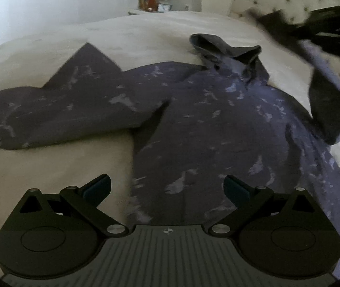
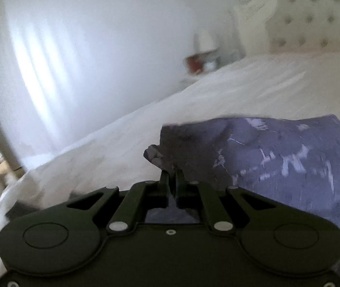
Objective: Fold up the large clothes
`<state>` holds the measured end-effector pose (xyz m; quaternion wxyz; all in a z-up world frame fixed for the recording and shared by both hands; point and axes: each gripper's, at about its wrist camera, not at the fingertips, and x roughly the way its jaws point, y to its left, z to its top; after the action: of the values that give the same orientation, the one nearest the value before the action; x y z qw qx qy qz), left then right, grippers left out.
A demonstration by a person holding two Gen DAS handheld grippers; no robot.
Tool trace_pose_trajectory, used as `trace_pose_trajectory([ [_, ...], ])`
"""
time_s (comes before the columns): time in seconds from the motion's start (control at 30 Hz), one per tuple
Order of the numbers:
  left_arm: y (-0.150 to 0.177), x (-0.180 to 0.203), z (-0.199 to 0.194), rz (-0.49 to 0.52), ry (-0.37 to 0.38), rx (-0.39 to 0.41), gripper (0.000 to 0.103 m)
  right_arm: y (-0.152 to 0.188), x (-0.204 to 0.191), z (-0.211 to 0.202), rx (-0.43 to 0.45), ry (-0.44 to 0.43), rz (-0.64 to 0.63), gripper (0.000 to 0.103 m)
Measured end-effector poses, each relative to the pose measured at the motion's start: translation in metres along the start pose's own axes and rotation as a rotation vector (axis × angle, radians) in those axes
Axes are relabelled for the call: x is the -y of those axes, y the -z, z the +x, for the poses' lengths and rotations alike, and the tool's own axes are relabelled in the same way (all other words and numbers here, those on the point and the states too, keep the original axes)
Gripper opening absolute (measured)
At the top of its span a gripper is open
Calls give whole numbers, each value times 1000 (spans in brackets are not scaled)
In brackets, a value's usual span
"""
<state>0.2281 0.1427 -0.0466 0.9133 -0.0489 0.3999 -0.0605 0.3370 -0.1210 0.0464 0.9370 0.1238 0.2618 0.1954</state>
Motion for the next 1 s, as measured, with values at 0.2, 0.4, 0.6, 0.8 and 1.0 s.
trace_pose_trajectory([
  [0.2, 4, -17, -6, -9, -29, -6, 102, 65, -26, 54, -135, -80, 10, 11],
  [0.4, 0, -23, -9, -12, -21, 3, 102, 98, -27, 65, -233, -158, 47, 46],
  [0.6, -23, -9, -7, 16, 26, 49, 102, 75, -5, 19, -147, -171, 92, 72],
  [0.8, -52, 17, 18, 41, 79, 87, 101, 61, 63, -30, -82, 10, 74, 81],
  [1.0, -72, 48, 56, 99, 66, 114, 101, 79, 135, -43, -67, 239, 48, 81],
])
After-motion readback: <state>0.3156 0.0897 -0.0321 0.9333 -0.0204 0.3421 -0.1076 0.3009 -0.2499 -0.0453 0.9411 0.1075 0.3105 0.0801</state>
